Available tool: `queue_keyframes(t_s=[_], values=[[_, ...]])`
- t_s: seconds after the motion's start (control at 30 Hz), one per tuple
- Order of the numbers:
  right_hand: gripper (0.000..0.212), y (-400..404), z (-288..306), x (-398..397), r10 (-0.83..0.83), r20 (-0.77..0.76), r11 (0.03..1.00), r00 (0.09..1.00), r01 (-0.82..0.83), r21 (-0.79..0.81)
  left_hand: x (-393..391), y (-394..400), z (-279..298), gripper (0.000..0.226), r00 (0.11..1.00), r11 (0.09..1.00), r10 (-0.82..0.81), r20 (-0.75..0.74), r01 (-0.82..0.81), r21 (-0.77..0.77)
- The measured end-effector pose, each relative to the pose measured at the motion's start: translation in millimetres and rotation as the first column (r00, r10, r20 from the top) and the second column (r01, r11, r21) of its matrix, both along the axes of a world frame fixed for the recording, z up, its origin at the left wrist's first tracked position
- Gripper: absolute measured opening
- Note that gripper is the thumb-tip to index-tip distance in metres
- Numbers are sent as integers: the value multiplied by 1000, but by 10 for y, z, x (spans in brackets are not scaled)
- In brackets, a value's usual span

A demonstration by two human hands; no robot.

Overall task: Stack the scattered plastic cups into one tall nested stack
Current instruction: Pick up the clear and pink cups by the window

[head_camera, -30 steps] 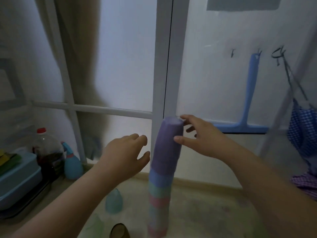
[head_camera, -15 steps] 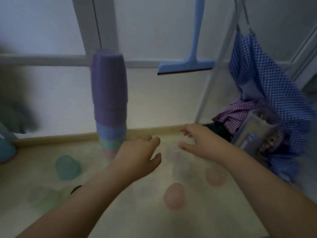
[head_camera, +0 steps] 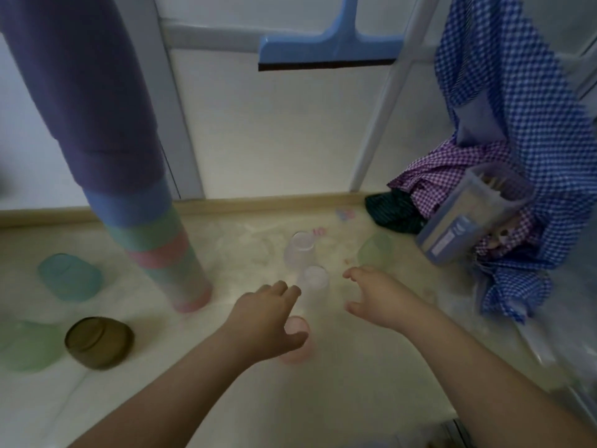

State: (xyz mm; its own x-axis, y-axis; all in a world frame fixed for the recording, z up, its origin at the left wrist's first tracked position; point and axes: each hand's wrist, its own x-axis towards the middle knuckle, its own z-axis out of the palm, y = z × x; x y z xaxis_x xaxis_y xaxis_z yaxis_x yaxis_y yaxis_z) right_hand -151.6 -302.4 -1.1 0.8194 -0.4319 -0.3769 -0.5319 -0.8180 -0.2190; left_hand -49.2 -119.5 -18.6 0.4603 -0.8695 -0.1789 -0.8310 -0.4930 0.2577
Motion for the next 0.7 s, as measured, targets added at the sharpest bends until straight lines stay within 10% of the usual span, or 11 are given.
queue_keyframes(t_s=[0.33,0.7], values=[[58,-314,-241,127,118,38,989,992,-121,90,-99,-252,-375,63,991,955,73,-116,-37,293],[55,-565,-20,131,125,176,980,977,-149,132,322,-638,434,64,984,982,178,-28,-179,-50]])
